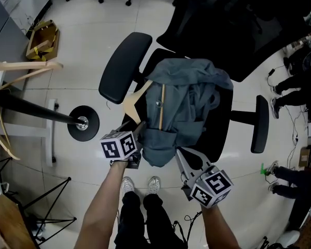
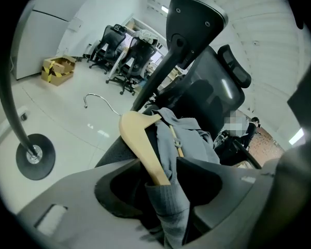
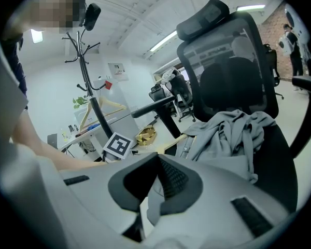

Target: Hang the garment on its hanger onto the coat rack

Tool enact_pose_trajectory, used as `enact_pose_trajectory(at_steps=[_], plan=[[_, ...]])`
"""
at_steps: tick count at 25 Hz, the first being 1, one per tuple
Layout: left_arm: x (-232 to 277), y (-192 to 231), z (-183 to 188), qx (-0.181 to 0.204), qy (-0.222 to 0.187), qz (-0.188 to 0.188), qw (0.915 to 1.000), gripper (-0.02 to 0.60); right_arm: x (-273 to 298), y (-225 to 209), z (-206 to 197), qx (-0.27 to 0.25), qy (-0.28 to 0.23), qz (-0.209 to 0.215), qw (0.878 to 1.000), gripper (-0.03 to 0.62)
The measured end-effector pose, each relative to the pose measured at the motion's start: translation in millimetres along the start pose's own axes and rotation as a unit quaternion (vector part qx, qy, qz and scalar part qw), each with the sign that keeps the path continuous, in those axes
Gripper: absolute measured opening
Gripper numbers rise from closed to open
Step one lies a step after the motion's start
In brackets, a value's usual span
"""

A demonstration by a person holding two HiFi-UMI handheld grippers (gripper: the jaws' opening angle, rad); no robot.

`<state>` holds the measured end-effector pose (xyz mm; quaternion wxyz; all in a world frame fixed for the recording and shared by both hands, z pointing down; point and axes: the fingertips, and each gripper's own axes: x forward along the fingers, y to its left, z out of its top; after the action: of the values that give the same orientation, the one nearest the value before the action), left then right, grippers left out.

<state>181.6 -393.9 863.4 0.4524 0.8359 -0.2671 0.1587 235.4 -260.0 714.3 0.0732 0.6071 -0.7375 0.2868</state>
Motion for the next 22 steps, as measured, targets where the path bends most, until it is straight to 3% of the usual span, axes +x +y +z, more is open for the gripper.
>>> enact_pose_trajectory(at_steps=[1,2,5,8,16,19,22], plan=[[2,-7,-2,0.002,0.005,-0.013,0.9999,0.167,-1,0,1,0.000,-0.001,0.000,1.000,0.002],[5,-13,-5,0.006,0.010,-0.020,0.9997,0.158,-2,0,1,0.000,-0.002,0.000,1.000,0.002],[16,-23,-12,0.002,0.018,-0.017,0.9997,0.175,-8,-3,5,0.000,-0.007,-0.004,1.000,0.002],[20,-42,-7,-0.013,-0.001,-0.047,0.9988,0.158,-18,-14,7,0.003,-0.010,-0.014,1.000,0.001],[44,-103,3,-0.008,-0.023,-0.115,0.9930,0.158,-33,-35,7,0.015,-0.018,-0.026,0.999,0.000],[56,-127,6,0.010,-0.024,-0.134,0.9907,0.156,-38,-43,8,0.019,-0.021,-0.033,0.999,0.000],[79,-144,1,0.047,0.003,-0.117,0.9920,0.155,-46,-52,10,0.025,-0.026,-0.043,0.998,0.001]])
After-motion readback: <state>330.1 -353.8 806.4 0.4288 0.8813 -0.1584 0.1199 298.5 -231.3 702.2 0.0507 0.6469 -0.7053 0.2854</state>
